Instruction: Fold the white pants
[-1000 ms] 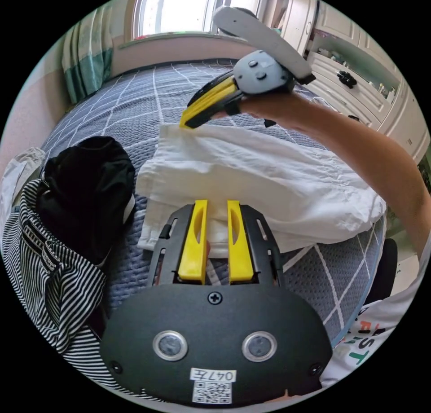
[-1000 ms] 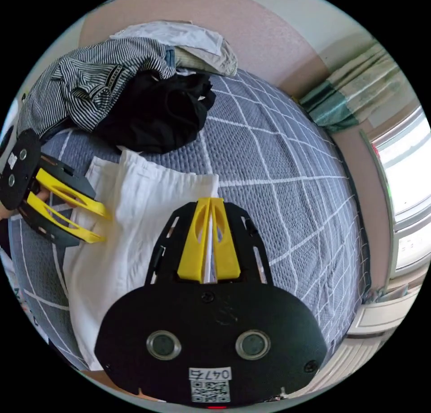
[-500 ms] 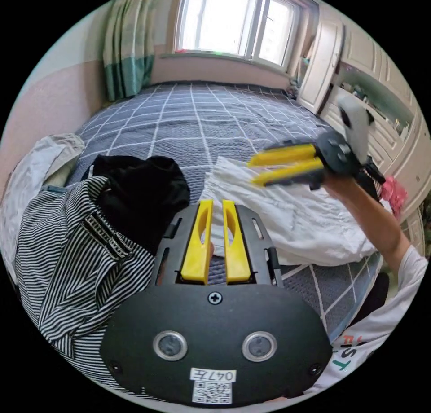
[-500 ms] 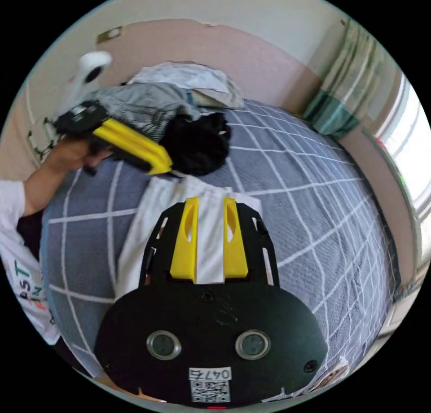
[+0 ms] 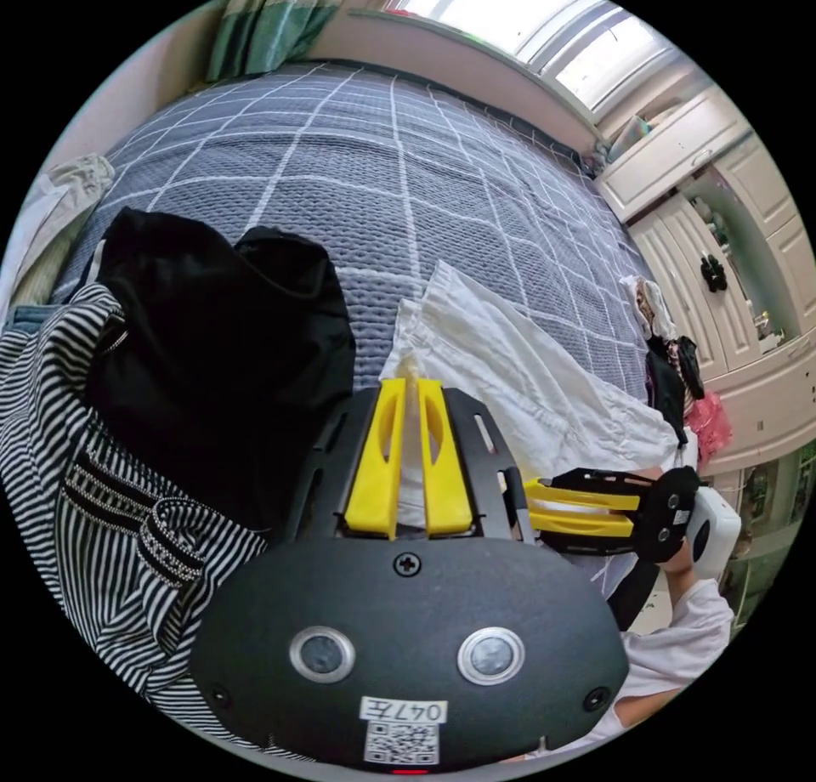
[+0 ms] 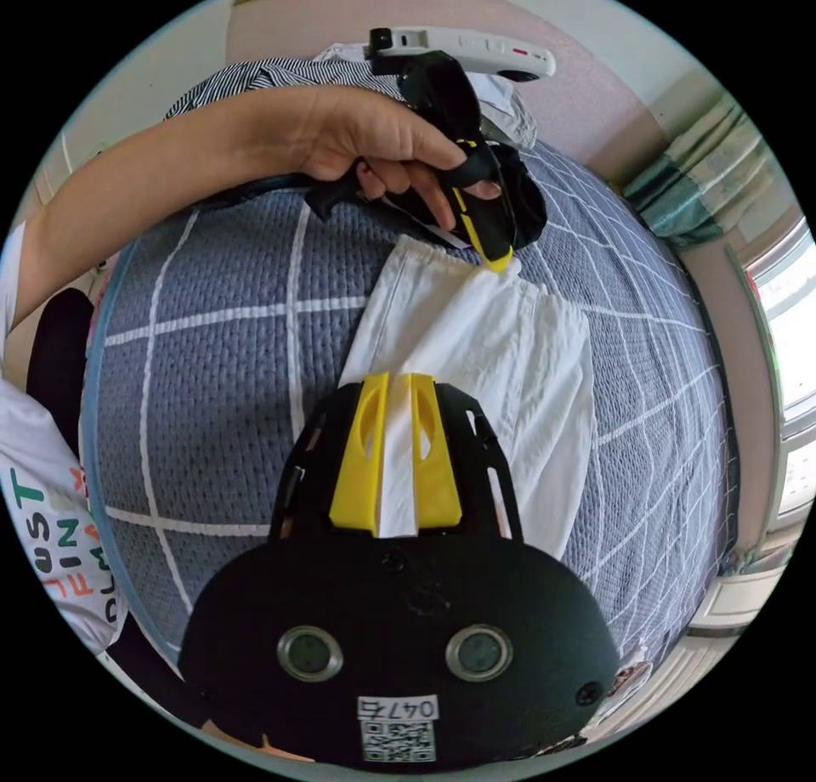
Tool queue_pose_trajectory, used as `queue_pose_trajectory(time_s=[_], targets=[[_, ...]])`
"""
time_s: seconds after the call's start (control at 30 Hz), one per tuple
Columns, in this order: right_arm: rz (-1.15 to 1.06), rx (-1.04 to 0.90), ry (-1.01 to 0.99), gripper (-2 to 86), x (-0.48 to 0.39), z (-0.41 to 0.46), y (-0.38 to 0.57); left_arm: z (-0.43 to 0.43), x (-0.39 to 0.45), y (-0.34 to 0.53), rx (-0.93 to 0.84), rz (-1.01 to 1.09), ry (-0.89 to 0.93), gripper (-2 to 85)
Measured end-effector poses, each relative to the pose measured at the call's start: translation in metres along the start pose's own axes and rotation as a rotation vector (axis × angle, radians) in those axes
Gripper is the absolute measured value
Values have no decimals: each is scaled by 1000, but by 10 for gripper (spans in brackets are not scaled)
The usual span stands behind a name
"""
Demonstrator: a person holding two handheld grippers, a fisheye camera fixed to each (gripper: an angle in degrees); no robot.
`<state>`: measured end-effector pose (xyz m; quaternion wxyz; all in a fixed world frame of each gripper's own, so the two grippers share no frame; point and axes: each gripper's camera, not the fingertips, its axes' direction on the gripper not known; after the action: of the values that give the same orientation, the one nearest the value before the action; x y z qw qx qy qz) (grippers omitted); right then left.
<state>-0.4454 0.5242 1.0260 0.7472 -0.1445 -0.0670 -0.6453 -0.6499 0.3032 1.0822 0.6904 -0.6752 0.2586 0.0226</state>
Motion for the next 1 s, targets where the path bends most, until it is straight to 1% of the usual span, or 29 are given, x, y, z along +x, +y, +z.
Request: queue_pose_trajectory(time_s=[0.17,0.27,0.33,0.47,0.53,0.7,0.8,0.83,0.9,1.0], targets=[[39,26,-15,1,-4,-7,5,-2,5,4,2,51,-86,-4],[58,52,-48,26,-10,-13,10,-3,5,11,12,63,-114,-6],[47,32,-59,50,-21,-16,13,-5,5,14,15,71,-126,-6],[23,-35,17,15,-43,-7,18,-8,8,16,16,83,-149,-7],[38,-34,111,1,-54,-8,25,-10,9,18,13,94,-163,-7],[75,49,124,-3,-71,-40,39,-22,14,35,2,147,-248,-6],[74,38,101,-3,-79,-43,47,-11,5,46,-41,138,-267,-1],[76,24,71,-2,-82,-38,50,-3,-1,50,-70,123,-266,3],[81,-7,24,2,-86,-28,56,3,-9,58,-75,96,-247,15],[79,-5,7,25,-94,-26,71,-13,-16,77,-1,66,-219,80]])
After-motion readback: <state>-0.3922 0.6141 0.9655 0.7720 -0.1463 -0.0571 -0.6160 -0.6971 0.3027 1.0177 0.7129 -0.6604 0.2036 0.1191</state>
